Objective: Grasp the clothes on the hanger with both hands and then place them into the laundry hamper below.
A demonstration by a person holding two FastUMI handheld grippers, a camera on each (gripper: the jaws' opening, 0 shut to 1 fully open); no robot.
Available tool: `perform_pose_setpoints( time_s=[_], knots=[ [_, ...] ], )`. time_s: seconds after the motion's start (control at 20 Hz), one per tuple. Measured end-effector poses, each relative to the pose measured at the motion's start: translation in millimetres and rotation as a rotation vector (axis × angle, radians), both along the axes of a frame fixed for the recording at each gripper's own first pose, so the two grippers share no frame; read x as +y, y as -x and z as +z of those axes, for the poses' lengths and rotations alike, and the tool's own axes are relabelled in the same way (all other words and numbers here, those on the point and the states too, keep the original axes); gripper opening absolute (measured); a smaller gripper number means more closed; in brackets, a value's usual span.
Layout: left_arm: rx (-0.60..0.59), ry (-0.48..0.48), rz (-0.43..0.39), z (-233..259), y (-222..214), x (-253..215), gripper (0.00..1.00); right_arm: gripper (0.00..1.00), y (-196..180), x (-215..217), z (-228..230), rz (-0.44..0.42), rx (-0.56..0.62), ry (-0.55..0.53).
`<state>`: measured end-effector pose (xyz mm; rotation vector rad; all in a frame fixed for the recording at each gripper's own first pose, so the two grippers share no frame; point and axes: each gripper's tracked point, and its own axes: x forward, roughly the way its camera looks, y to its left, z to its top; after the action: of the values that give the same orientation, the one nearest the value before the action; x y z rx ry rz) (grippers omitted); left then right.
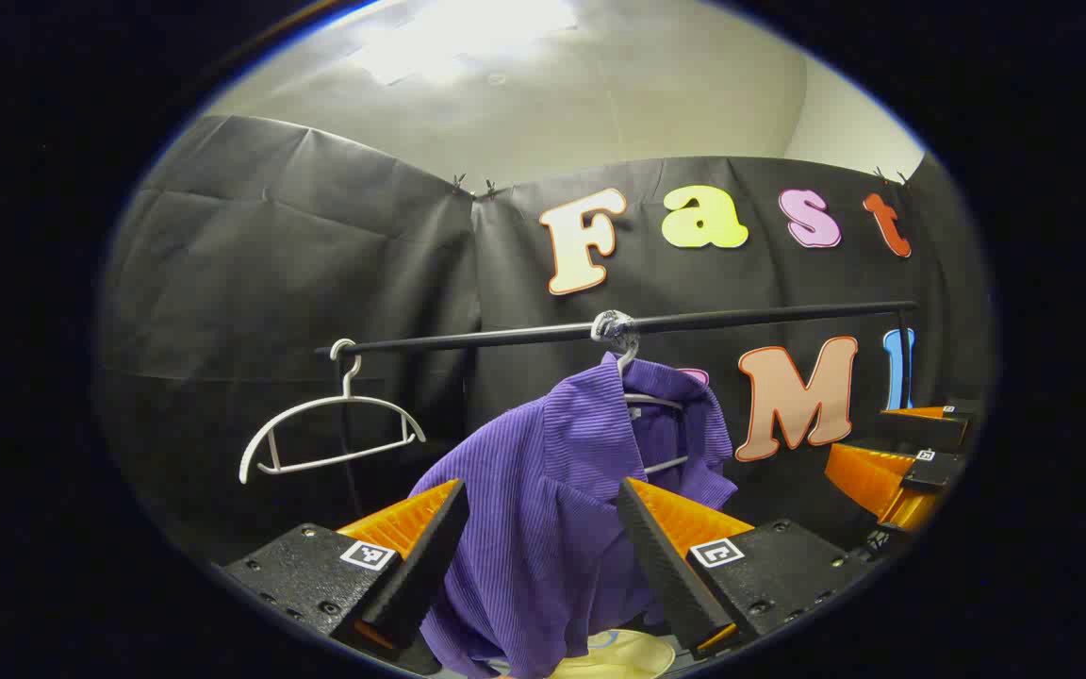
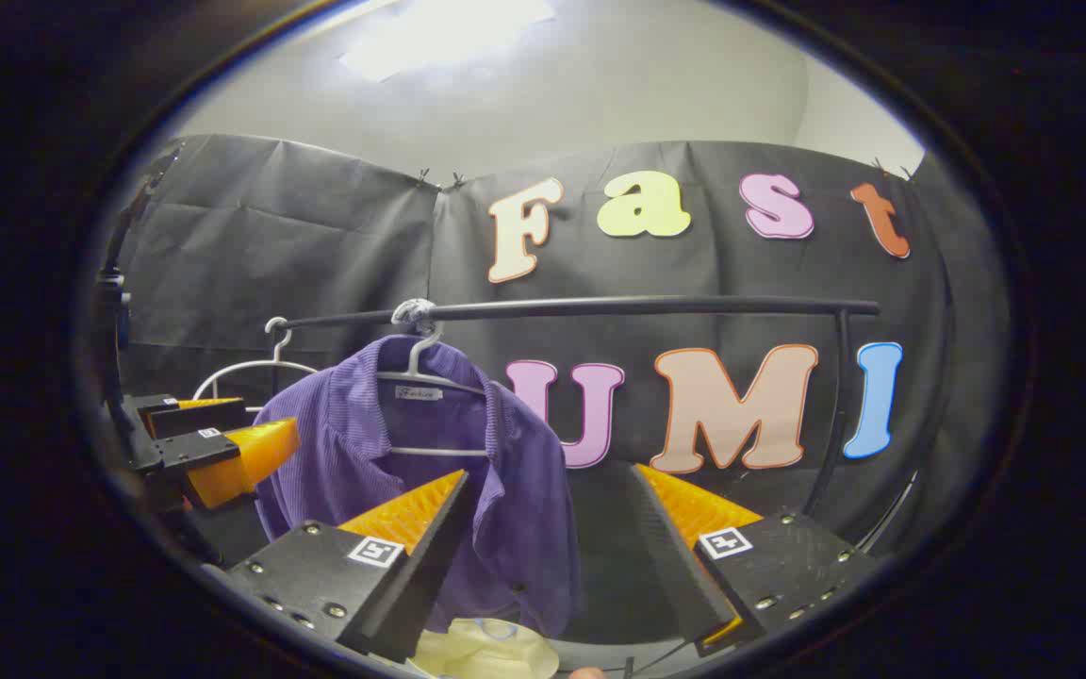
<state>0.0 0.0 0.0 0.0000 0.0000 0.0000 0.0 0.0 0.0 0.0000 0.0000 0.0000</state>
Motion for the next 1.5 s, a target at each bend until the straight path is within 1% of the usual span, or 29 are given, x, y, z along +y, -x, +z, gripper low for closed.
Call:
perform_pose_setpoints(
  time_s=[0.2, 0.45, 0.85, 0.9, 0.95, 1.05, 1.1, 1.3, 1.35, 1.5],
  knots=[
    [0.01, -0.004, 0.004, -5, -2, -3, 0.98, 0.98, -1, -2, -1, 0.003, 0.001, 0.003],
    [0.024, -0.014, 0.013, -13, -7, -8, 0.97, 0.98, -2, -6, -2, -0.003, 0.0, 0.016],
    [0.058, -0.028, 0.042, -42, -27, -27, 0.97, 0.98, -5, -24, -1, -0.013, -0.002, 0.042],
    [0.061, -0.034, 0.05, -47, -30, -29, 0.97, 0.93, -5, -26, -1, -0.015, 0.0, 0.046],
    [0.064, -0.04, 0.058, -52, -34, -32, 0.97, 0.93, -6, -31, -2, -0.017, 0.001, 0.05],
    [0.066, -0.058, 0.087, -60, -41, -34, 0.97, 0.93, -8, -37, -1, -0.018, 0.003, 0.059],
    [0.063, -0.064, 0.102, -64, -45, -36, 0.97, 0.98, -8, -41, -1, -0.018, 0.005, 0.065],
    [0.056, -0.072, 0.159, -79, -63, -46, 0.97, 0.98, -14, -53, -3, -0.01, 0.012, 0.086],
    [0.055, -0.077, 0.181, -83, -67, -45, 0.96, 0.98, -17, -56, -4, -0.004, 0.014, 0.089],
    [0.03, -0.096, 0.265, -91, -77, -42, 0.99, 0.98, -23, -57, -7, 0.016, 0.024, 0.094]
  ],
)
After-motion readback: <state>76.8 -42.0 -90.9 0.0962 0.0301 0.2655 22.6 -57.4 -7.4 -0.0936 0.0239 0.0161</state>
